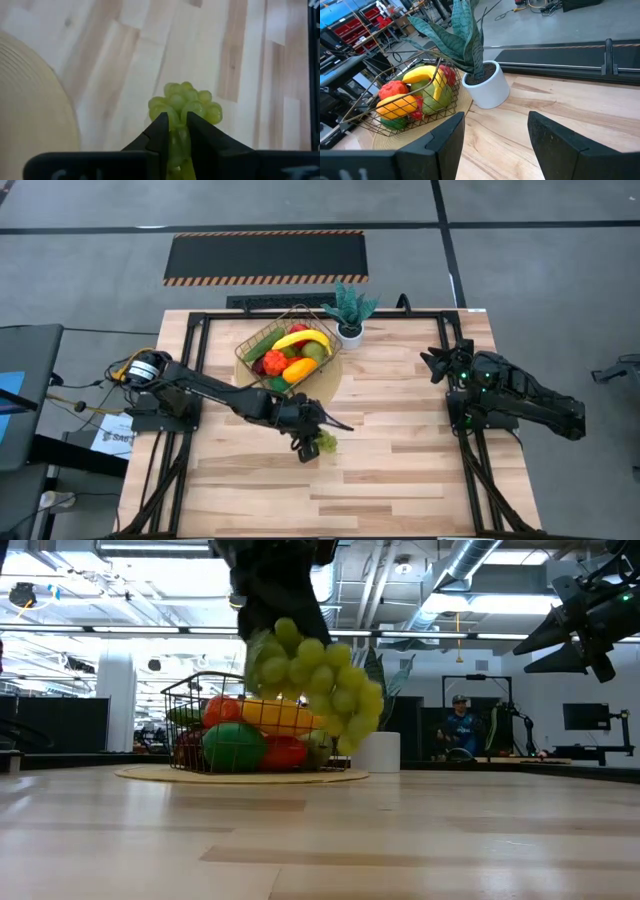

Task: Build produce basket
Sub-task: Put the grapes into the wire basket, then return to Home Position

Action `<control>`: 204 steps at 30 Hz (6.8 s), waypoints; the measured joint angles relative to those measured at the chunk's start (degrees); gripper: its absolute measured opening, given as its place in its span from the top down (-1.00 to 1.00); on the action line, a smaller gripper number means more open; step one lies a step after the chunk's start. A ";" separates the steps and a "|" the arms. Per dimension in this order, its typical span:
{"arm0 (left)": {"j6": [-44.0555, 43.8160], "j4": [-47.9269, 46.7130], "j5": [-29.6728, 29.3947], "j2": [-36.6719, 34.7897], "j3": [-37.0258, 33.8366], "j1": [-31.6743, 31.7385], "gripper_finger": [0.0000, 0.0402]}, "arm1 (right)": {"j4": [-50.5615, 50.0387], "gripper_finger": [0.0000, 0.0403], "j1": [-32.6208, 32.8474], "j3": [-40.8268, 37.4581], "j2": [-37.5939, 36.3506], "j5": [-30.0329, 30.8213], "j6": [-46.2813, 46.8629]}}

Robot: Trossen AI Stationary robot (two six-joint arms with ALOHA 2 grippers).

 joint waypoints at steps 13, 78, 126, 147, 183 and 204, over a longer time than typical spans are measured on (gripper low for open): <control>4.89 -15.72 -9.23 -1.88 17.13 8.56 0.83 | 0.04 -0.19 0.00 0.00 0.00 0.04 0.00; 13.50 -19.81 5.07 -11.04 27.86 30.47 -0.39 | 14.85 -0.19 0.11 1.40 0.00 -1.40 -2.46; 0.87 14.08 -11.01 -95.09 -62.58 18.12 -0.39 | 38.54 -0.19 14.07 -17.89 0.06 -11.94 -15.97; -4.91 8.34 -11.00 -97.88 -64.75 18.12 -0.39 | 35.91 -0.19 13.95 -18.00 0.52 -10.16 -15.45; -4.46 1.45 -10.92 -97.83 -64.46 18.12 -0.39 | 35.85 -0.19 13.99 -18.11 0.52 -10.22 -15.45; -4.44 1.40 -10.95 -97.83 -64.46 18.12 -0.39 | 35.87 -0.19 13.99 -18.11 0.52 -10.23 -15.45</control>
